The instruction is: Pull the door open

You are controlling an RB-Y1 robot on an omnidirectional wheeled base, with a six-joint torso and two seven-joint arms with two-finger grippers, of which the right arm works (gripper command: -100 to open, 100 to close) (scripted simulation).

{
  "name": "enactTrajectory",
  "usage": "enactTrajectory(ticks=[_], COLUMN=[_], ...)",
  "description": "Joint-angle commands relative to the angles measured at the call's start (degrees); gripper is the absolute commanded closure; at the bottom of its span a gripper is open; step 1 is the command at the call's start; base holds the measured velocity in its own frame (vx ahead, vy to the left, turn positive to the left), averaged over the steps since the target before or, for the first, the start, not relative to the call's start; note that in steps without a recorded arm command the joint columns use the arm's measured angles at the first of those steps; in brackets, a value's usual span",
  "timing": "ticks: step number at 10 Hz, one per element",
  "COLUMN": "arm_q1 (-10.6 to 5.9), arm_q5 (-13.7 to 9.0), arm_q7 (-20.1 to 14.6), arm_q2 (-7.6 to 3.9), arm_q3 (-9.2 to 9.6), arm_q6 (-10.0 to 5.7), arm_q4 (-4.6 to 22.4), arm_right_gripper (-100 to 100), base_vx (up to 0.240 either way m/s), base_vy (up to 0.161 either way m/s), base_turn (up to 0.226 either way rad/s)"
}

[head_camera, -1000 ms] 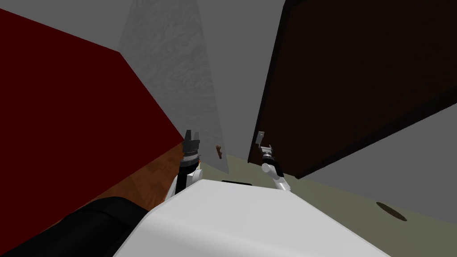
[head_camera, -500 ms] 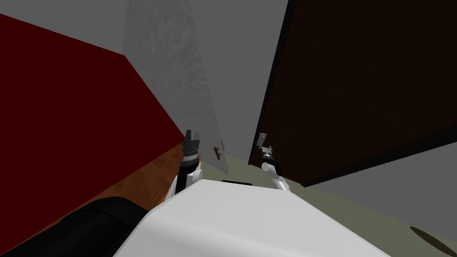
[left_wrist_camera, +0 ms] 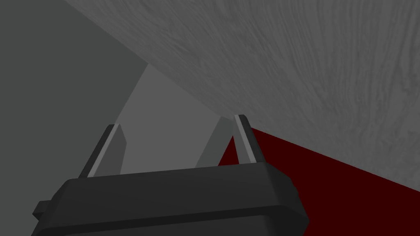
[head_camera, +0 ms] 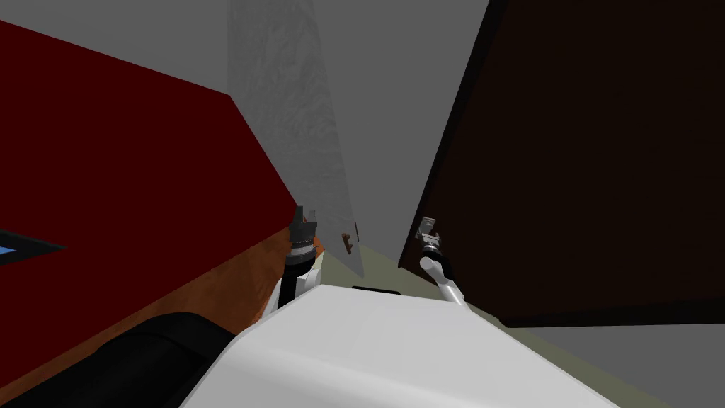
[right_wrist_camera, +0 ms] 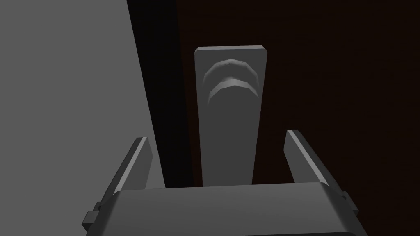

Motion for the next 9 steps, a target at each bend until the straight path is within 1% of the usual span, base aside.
enactTrajectory(ticks=[1,2,4,5,6,9], arm_q1=[-0.84,-1.14,-1.79,-1.61,-1.61,-1.61], arm_q5=[-0.58,-0.78,-1.21,-0.98,-0.98,-0.98], arm_q7=[0.6,0.72,0.98,0.47,0.47,0.47], arm_q2=[0.05,0.0,-0.13,-0.28,-0.28,-0.28], arm_q3=[-2.38,-3.15,-4.84,-4.0,-4.0,-4.0], arm_q6=[-0.54,-0.76,-1.25,-1.38,-1.38,-1.38], arm_q4=[1.41,1.96,3.17,3.14,3.14,3.14], arm_right_gripper=[-100,-100,-100,-100,100,100], base_vx=[0.098,0.125,0.086,0.032,-0.001,-0.011], base_vy=[-0.095,-0.114,-0.109,-0.052,0.003,0.01], base_turn=[0.35,0.232,0.129,0.041,-0.049,-0.007])
